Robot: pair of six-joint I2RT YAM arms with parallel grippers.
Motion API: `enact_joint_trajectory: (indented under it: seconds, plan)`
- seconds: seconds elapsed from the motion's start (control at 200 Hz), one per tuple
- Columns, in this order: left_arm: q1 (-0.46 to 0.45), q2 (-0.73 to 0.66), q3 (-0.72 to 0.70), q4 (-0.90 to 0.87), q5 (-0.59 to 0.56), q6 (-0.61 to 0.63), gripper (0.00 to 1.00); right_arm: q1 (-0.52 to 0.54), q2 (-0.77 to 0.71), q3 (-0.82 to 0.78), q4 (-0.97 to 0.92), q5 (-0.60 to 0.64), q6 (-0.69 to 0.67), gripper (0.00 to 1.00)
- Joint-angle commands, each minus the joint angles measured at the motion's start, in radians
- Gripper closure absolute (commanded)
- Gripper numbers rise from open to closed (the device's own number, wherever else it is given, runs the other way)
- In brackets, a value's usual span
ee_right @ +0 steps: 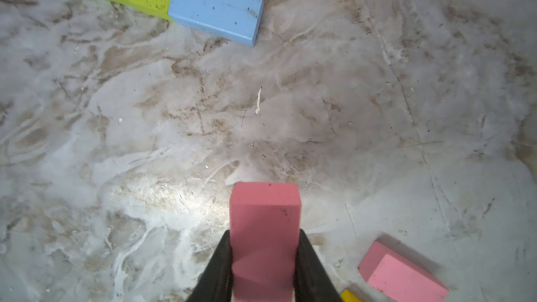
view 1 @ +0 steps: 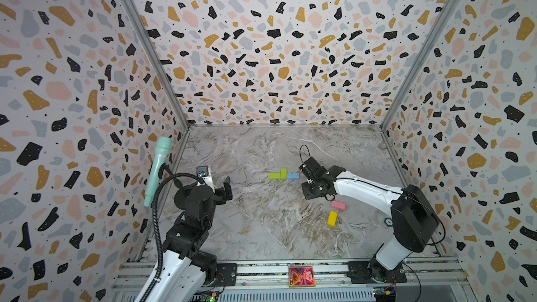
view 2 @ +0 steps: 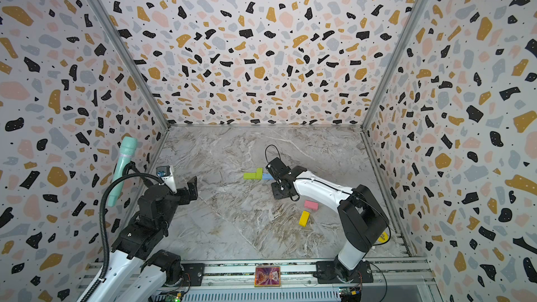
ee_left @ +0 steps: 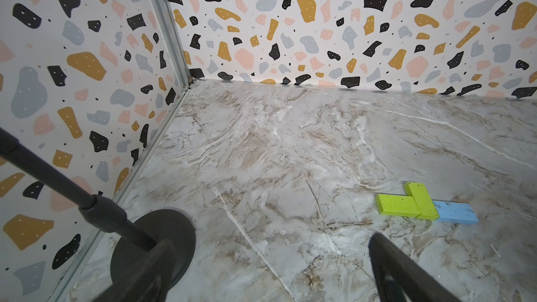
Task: Assemble the letter t with building blocks
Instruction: Assemble the building block at the center of the board.
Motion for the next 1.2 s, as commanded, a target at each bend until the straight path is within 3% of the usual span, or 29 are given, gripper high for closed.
enact_joint_trajectory:
  seconds: [0.0, 0.315, 1.196]
  plan:
    - [-0.006, -0.004, 0.008, 0.027, -0.01, 0.01, 0.01, 0.031, 0.047, 0.075, -0.074, 0.032, 0.085, 1.0]
    - [-0.006, -0.019, 0.008, 0.022, -0.01, 0.011, 0.01, 0.093, 0.235, 0.276, -0.108, -0.006, 0.2, 1.0]
    - [-0.006, -0.019, 0.003, 0.039, 0.019, 0.019, 0.01, 0.111, 0.495, 0.555, -0.195, -0.039, 0.236, 0.99]
